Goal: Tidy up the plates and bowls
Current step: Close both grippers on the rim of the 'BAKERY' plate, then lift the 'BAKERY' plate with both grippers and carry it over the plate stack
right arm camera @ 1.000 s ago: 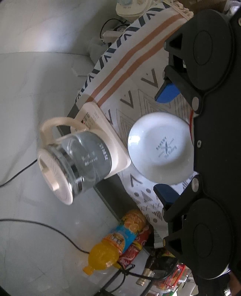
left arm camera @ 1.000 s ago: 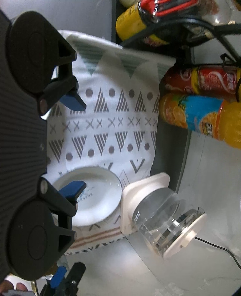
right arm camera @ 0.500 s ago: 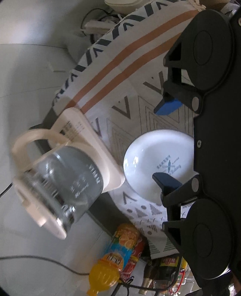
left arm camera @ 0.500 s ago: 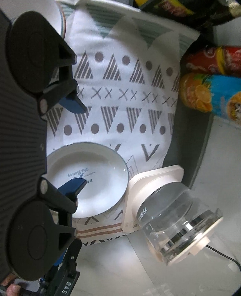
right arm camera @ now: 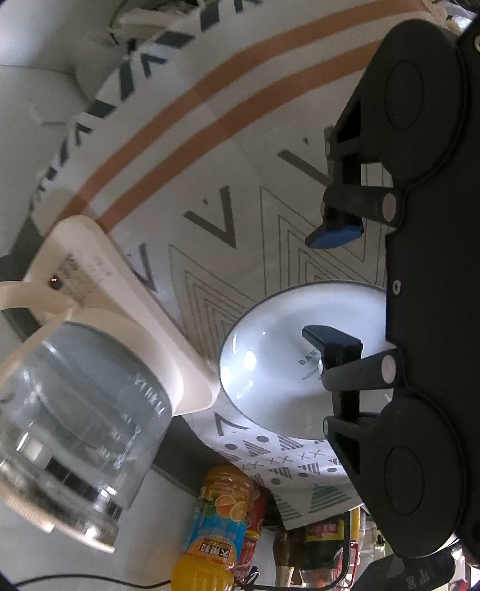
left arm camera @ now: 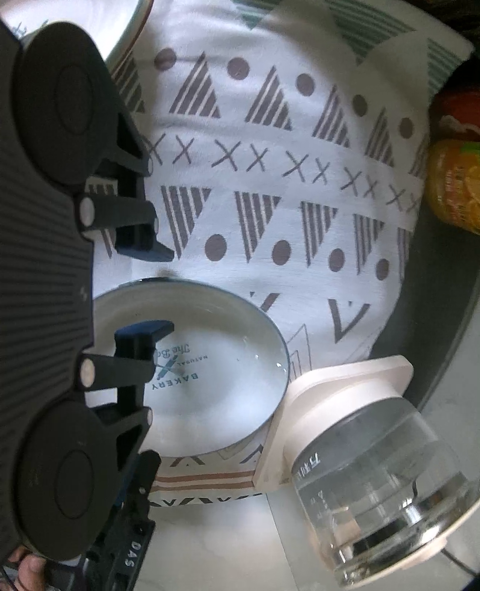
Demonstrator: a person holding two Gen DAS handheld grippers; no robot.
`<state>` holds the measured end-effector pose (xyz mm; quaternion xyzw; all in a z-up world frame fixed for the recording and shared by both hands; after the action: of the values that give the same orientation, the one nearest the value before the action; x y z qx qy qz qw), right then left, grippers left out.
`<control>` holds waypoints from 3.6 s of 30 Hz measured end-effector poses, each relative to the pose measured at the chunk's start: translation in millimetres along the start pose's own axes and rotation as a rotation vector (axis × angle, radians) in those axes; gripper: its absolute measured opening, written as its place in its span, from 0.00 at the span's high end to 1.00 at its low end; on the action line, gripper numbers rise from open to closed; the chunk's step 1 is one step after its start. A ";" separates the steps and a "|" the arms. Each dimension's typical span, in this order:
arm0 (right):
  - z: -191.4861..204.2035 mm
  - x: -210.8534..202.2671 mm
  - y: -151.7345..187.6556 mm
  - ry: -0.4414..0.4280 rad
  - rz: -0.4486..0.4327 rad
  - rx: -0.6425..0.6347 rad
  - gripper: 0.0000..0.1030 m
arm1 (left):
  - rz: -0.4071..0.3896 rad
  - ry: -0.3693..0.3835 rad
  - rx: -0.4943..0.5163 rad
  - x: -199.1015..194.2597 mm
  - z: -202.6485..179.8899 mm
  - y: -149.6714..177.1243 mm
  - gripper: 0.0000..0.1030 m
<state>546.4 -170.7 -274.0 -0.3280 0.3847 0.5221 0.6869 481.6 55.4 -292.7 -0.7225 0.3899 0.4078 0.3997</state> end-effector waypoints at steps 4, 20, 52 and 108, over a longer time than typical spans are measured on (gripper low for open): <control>-0.2 11.9 -0.8 0.003 0.030 -0.008 0.69 | 0.018 0.006 -0.010 7.9 -1.2 2.3 0.76; -0.4 30.2 -1.5 -0.030 0.076 -0.019 0.89 | 0.012 0.007 0.014 14.3 -5.2 -2.4 0.86; 87.1 -40.5 32.7 -0.095 -0.151 -0.201 0.92 | -0.182 0.082 0.108 -84.9 27.8 -10.8 0.89; 123.4 -70.5 269.5 -0.161 -0.154 -0.369 0.91 | -0.276 -0.006 -0.067 -210.8 155.7 177.1 0.89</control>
<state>296.8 -33.7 -165.5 -0.4338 0.2003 0.5542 0.6816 204.3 178.2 -202.9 -0.7808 0.2718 0.3641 0.4289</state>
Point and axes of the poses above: each gripper's, at about its wrist camera, not at the fingertips, and x roughly the way its jaws point, z to its left, y to its underside, the point moved 8 cm from there along x, roughly the way its jaws point, and after that the axes turned 15 degrees about x, right-handed, at the moved point
